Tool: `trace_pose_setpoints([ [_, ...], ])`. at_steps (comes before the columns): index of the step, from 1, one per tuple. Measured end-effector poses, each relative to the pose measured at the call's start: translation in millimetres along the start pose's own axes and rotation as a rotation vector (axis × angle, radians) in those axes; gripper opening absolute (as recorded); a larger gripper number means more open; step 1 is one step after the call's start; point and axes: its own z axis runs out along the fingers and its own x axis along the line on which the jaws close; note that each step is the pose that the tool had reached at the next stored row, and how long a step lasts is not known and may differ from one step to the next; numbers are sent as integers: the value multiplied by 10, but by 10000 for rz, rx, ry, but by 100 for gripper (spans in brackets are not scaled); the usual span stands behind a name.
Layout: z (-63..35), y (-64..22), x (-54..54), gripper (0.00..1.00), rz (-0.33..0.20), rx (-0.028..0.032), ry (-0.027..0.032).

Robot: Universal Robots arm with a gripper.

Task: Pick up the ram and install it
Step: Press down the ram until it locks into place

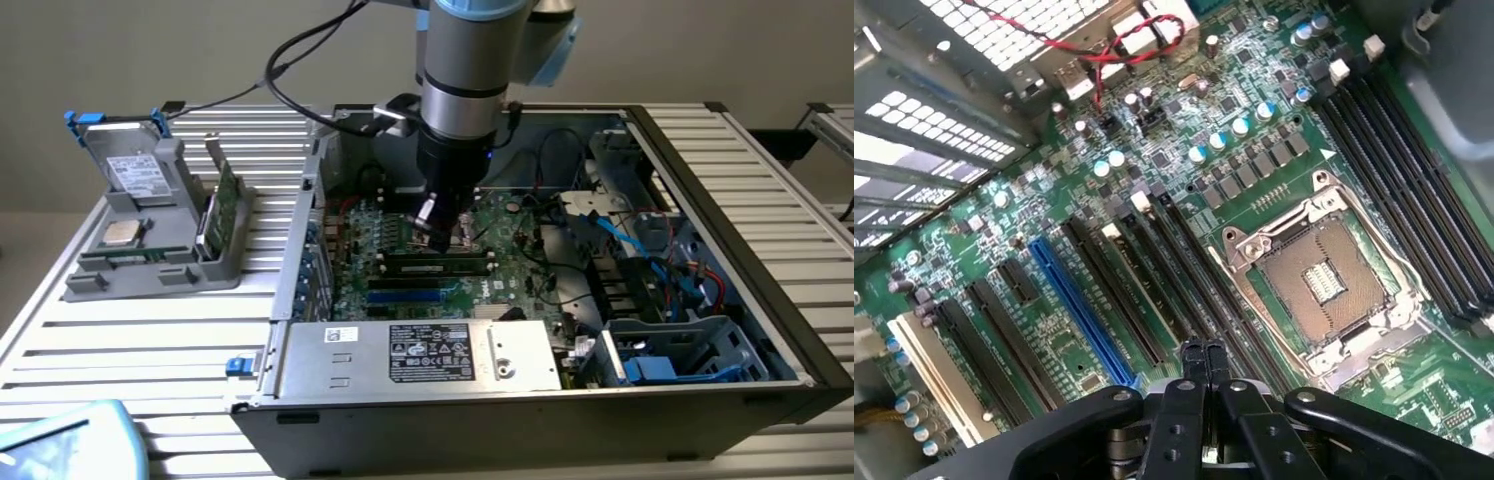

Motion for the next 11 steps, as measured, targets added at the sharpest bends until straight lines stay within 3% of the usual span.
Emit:
trace_pose_setpoints([
  [11,0,0,0,11,1845,-45,-94],
])
